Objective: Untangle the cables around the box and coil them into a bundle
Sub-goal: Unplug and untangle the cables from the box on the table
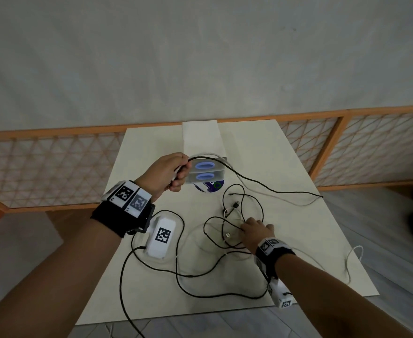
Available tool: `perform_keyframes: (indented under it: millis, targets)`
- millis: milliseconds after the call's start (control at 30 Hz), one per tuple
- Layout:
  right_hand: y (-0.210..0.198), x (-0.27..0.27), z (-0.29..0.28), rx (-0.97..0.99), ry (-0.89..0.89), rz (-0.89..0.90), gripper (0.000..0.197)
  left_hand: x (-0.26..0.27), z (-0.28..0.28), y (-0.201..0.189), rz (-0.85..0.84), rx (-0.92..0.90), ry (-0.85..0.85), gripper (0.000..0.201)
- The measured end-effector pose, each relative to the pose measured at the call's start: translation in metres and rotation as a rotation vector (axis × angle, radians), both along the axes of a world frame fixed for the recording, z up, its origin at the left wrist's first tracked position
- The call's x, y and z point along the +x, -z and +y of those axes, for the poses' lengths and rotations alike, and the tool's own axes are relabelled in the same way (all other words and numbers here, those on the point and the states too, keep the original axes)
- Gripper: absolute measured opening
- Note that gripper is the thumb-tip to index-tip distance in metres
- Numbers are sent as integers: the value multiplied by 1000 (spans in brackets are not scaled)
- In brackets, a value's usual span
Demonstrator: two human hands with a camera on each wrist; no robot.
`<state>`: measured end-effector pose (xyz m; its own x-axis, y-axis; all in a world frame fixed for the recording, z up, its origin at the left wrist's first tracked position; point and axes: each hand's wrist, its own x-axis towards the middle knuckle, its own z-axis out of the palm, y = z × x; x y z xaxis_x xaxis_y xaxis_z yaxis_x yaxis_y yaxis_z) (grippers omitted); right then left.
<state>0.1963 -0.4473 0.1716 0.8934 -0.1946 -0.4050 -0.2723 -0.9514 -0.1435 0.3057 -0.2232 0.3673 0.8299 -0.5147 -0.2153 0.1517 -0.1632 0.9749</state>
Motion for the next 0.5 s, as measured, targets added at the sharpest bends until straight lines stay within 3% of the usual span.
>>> perform_keyframes:
  millis: [133, 233, 400, 500]
  targets:
    - [-15, 18, 4, 21, 144, -18, 33, -1, -4, -1, -4, 3, 5, 27]
    - [-11, 35, -1, 186, 273, -116, 30, -1, -6, -2, -6, 8, 9, 27]
    - [-3, 49, -3, 136, 188, 213, 55, -2, -8, -3, -4, 6, 15, 27]
    - [-7, 55, -2, 250, 335, 102, 46, -2, -6, 0, -5, 3, 9, 27]
